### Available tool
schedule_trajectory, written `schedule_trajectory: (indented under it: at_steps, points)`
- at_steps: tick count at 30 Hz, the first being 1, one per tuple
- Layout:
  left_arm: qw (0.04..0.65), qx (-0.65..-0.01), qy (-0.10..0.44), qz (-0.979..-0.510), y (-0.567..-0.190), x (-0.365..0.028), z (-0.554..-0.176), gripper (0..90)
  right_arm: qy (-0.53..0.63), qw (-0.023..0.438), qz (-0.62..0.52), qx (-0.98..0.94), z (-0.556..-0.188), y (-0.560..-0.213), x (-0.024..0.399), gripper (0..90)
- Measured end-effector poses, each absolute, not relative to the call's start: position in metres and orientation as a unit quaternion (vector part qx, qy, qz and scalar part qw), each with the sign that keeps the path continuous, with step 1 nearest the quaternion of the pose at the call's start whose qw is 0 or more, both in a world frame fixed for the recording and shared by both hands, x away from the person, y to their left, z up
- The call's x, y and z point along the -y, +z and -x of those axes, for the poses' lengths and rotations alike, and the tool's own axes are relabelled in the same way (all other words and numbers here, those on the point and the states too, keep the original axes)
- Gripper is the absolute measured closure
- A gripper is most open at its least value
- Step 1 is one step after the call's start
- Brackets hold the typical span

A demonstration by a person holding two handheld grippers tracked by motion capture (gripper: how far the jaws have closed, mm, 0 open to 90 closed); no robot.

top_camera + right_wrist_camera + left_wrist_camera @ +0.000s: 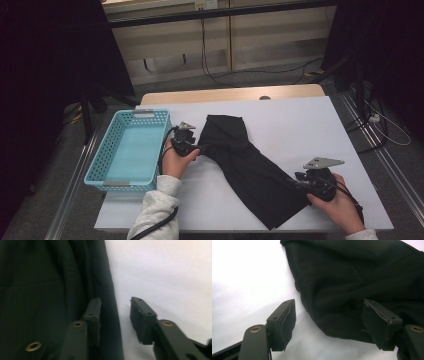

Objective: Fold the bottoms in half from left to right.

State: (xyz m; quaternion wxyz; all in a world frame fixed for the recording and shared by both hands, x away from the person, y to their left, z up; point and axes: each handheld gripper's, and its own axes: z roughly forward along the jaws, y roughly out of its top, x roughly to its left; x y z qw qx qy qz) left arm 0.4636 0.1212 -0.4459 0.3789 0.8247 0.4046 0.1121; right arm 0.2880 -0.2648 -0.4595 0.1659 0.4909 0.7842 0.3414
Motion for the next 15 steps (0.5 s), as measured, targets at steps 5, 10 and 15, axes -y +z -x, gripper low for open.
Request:
schedule_trajectory:
  at_steps: [5,10,15]
  points:
    - [0.379,-0.403,0.113,-0.825,-0.445,-0.121,-0.461,28.0,0.360,0.132,-0.490,-0.783,-0.289,-0.460,0.265,88.9]
    - [0.378,-0.401,0.110,-0.827,-0.446,-0.122,-0.459,27.5,0.366,0.133,-0.489,-0.780,-0.294,-0.455,0.272,89.9]
    - [0.374,-0.397,0.129,-0.828,-0.446,-0.122,-0.458,26.3,0.379,0.137,-0.503,-0.765,-0.303,-0.454,0.287,89.9]
